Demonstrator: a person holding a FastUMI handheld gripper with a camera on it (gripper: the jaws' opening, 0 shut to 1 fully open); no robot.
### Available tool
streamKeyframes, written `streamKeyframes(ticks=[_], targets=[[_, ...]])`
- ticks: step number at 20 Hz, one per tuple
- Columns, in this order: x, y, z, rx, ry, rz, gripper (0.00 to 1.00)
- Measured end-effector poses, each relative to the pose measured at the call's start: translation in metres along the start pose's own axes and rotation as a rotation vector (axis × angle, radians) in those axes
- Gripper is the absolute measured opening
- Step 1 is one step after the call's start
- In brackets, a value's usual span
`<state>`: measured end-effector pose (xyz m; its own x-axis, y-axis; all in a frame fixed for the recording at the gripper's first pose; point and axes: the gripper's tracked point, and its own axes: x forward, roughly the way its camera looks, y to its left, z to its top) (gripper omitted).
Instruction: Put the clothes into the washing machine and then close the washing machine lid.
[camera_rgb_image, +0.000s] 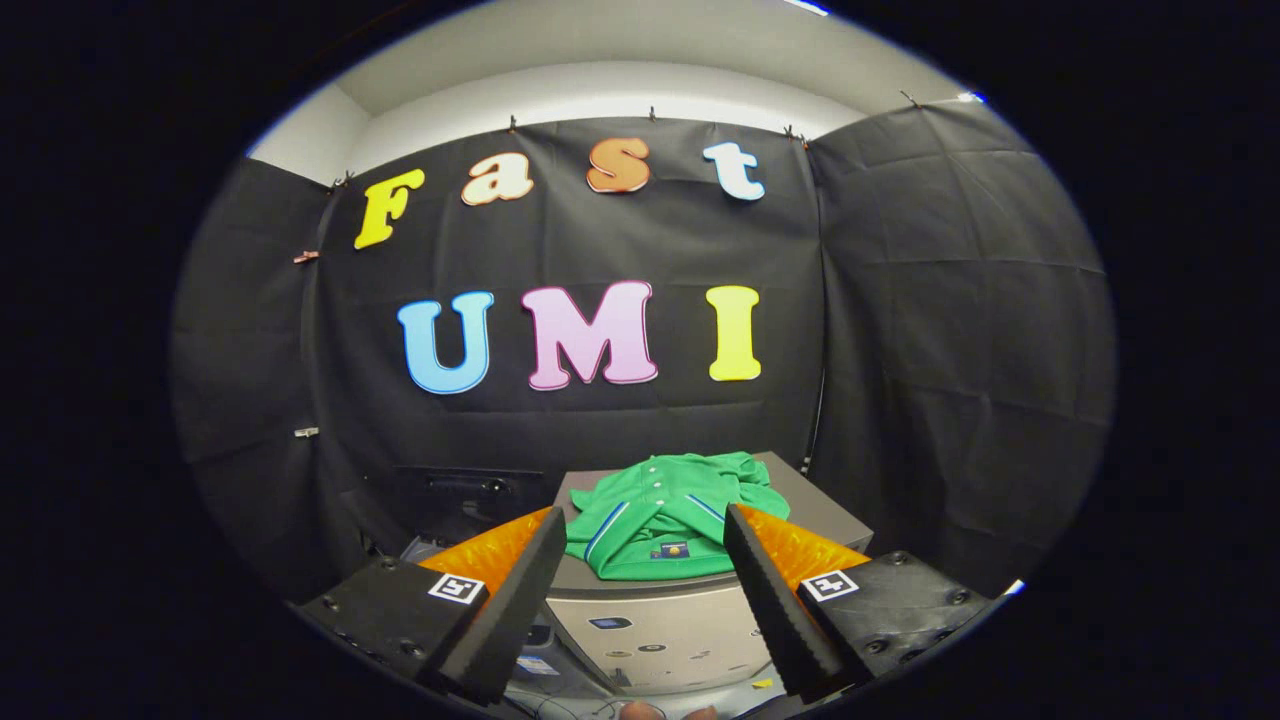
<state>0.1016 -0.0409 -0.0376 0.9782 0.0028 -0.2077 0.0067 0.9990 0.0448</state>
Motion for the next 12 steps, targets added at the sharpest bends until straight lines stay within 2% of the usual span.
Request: streamKeyframes(ticks=[12], targets=[[0.164, -0.020, -0.023, -0.049, 0.339, -0.017, 0.99]])
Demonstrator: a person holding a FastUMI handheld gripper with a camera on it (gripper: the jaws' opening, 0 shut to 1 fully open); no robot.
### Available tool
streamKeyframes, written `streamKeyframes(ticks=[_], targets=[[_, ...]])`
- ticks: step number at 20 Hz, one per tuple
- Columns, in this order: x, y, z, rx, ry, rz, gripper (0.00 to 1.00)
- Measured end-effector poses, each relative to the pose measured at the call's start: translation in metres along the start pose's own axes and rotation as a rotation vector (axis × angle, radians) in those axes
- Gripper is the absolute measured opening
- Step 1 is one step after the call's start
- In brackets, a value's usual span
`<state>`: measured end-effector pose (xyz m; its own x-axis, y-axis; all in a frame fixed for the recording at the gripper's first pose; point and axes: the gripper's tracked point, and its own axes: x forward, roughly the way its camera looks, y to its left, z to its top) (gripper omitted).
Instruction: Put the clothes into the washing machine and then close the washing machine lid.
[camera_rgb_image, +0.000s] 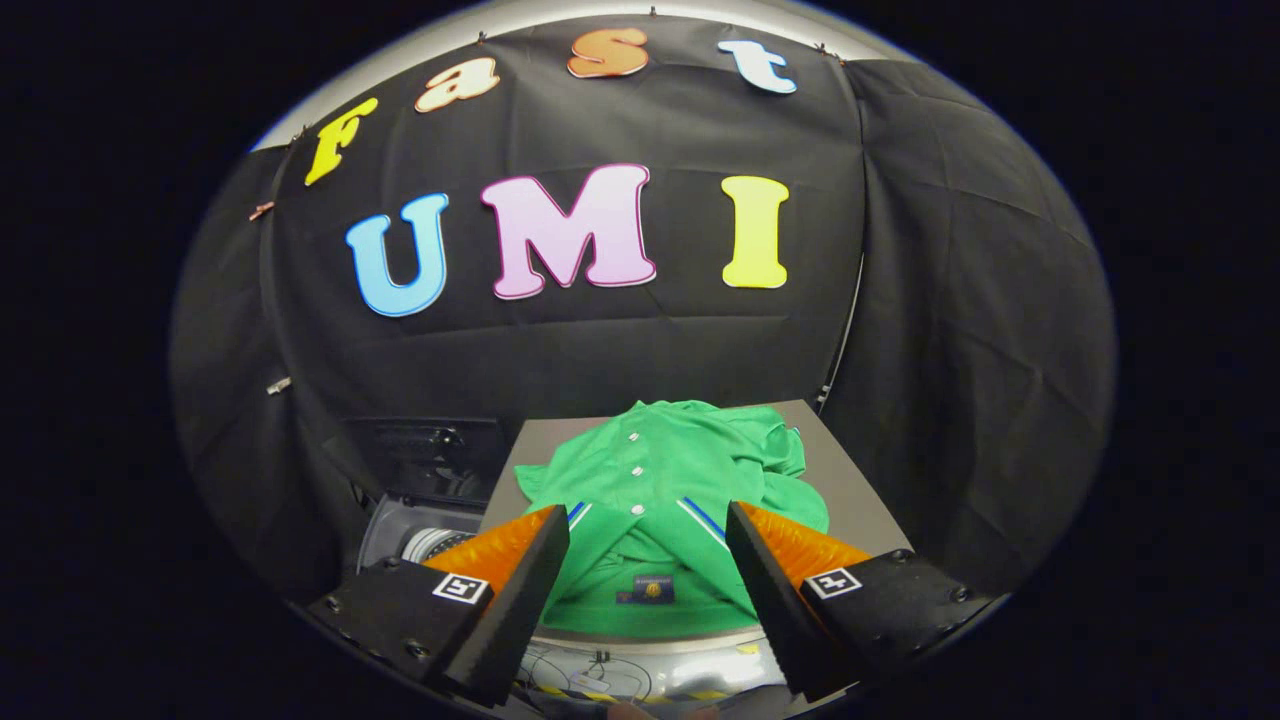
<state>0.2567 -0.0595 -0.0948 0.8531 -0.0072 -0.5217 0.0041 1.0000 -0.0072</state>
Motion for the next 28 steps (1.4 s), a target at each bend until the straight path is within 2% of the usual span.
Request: streamKeyframes(ticks=[4, 9, 14, 16, 18, 20, 21, 25, 28], targets=[[0.060, 0.008, -0.001, -0.027, 0.103, 0.006, 0.99], [0.115, -0.008, -0.016, -0.114, 0.219, -0.051, 0.99], [0.136, -0.003, -0.038, -0.011, 0.356, -0.009, 0.97], [0.138, -0.003, -0.042, -0.026, 0.369, 0.005, 0.86], [0.138, -0.001, -0.045, 0.003, 0.368, 0.019, 0.86], [0.139, 0.001, -0.042, -0.027, 0.338, 0.033, 0.51], [0.136, 0.003, -0.039, -0.037, 0.316, 0.025, 0.24], [0.128, 0.006, -0.027, 0.018, 0.294, -0.008, 0.24], [0.114, 0.012, -0.005, 0.081, 0.264, 0.001, 0.24]])
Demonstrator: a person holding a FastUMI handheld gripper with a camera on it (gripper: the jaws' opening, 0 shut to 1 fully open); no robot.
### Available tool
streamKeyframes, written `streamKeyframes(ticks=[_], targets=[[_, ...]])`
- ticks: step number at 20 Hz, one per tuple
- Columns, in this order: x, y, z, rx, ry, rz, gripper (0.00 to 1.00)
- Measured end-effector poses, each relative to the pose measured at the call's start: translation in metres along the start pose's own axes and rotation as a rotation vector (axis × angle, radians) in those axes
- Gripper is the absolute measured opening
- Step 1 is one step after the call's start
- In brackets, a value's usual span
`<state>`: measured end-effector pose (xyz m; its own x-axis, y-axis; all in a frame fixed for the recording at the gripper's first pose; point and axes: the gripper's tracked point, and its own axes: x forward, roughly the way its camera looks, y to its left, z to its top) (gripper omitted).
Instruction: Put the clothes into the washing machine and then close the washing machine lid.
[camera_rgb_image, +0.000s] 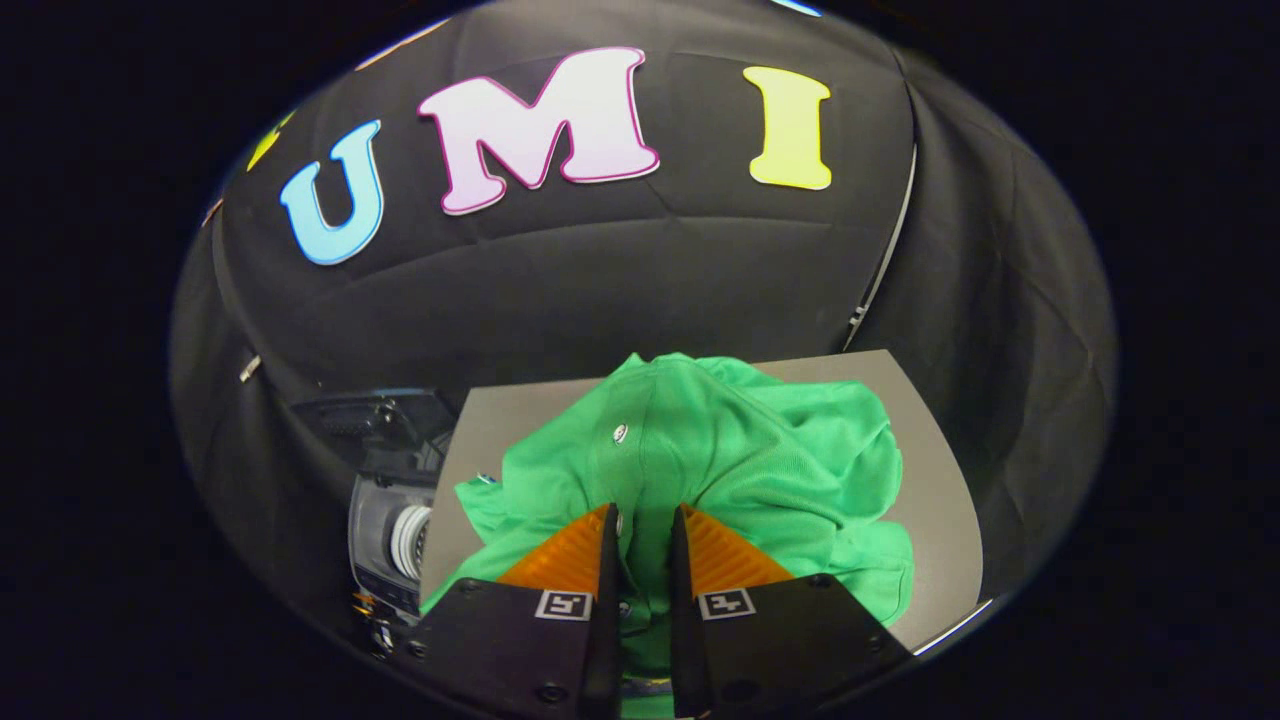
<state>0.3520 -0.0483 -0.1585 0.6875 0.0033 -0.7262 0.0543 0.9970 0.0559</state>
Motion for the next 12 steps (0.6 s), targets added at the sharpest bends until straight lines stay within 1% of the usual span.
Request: streamKeyframes(ticks=[7, 12], targets=[[-0.055, 0.008, 0.040, 0.052, -0.080, 0.029, 0.24], [-0.086, 0.031, 0.063, 0.057, -0.127, 0.043, 0.24]])
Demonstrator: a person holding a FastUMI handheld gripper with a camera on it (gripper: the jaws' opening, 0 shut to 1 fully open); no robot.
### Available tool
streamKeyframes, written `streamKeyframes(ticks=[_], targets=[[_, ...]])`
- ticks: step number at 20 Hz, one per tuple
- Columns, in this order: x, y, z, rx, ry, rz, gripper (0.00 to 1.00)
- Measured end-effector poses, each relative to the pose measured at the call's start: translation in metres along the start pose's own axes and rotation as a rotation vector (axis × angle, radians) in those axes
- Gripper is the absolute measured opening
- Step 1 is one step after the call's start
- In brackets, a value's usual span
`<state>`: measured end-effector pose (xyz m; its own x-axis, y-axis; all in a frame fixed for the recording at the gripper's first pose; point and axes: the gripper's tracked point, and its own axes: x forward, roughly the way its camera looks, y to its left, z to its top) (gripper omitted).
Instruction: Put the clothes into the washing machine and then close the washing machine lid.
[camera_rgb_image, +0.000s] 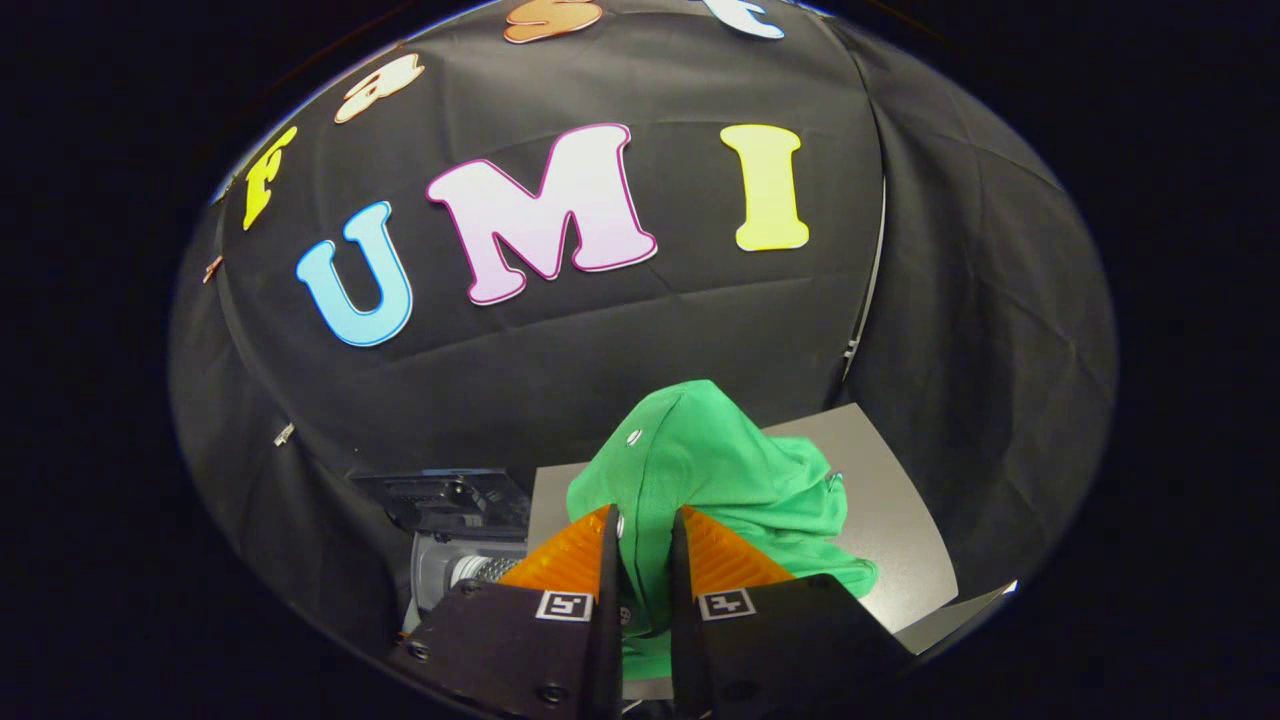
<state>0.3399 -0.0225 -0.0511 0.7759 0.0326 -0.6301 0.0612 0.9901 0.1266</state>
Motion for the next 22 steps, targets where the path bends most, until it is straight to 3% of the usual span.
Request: streamKeyframes(ticks=[7, 13, 22], targets=[[-0.006, 0.088, -0.011, -0.031, 0.012, 0.104, 0.24], [0.005, 0.198, -0.044, -0.028, 0.066, 0.243, 0.24], [0.038, 0.306, -0.106, -0.079, 0.122, 0.317, 0.24]])
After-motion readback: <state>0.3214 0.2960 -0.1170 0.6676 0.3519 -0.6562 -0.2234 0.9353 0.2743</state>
